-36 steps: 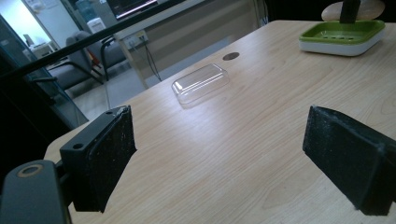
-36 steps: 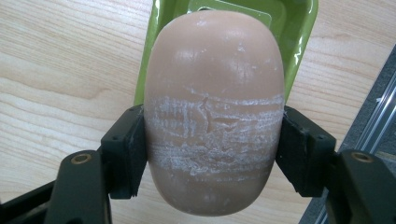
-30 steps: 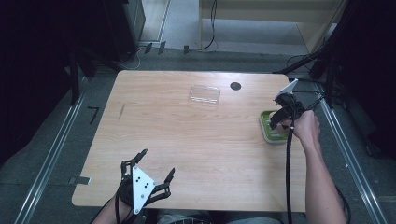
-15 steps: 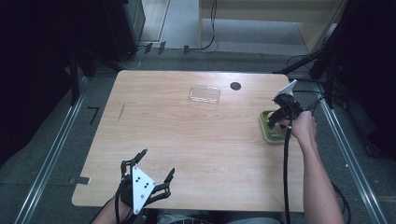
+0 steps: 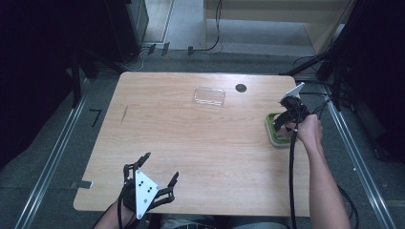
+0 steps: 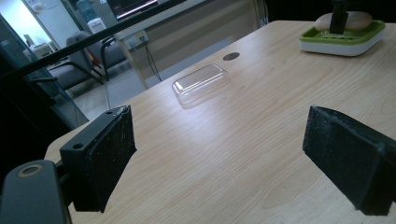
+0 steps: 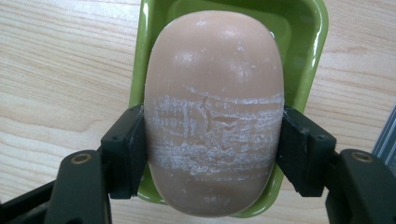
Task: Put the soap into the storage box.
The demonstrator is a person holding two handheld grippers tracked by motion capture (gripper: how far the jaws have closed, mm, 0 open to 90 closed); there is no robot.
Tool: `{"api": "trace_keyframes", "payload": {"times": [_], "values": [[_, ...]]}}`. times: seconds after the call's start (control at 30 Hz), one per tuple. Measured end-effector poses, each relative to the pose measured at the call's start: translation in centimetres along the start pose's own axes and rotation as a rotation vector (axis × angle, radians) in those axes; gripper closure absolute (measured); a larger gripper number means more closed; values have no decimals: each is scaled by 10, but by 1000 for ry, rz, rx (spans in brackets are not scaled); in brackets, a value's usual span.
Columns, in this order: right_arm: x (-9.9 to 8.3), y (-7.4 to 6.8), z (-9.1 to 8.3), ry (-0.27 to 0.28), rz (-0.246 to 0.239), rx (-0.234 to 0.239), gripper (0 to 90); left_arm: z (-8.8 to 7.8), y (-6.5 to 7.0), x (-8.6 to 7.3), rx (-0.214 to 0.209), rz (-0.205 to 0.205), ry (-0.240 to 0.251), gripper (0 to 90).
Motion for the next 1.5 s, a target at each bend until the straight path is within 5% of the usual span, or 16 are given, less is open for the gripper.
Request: {"api": "trace_keyframes", "payload": {"times": [1.5], "values": [[1, 1, 20, -12, 34, -32, 333, 0, 0, 0, 1, 2, -1, 99]]}}
Point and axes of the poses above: each handheld gripper's, and its own axes: z roughly forward along the jaws, x roughly out of its top, y roughly to its right, the point moved 10 cm from there along z, roughly forward along the jaws, and after that the axes turned 1 degree about -x, right-handed, at the moved point
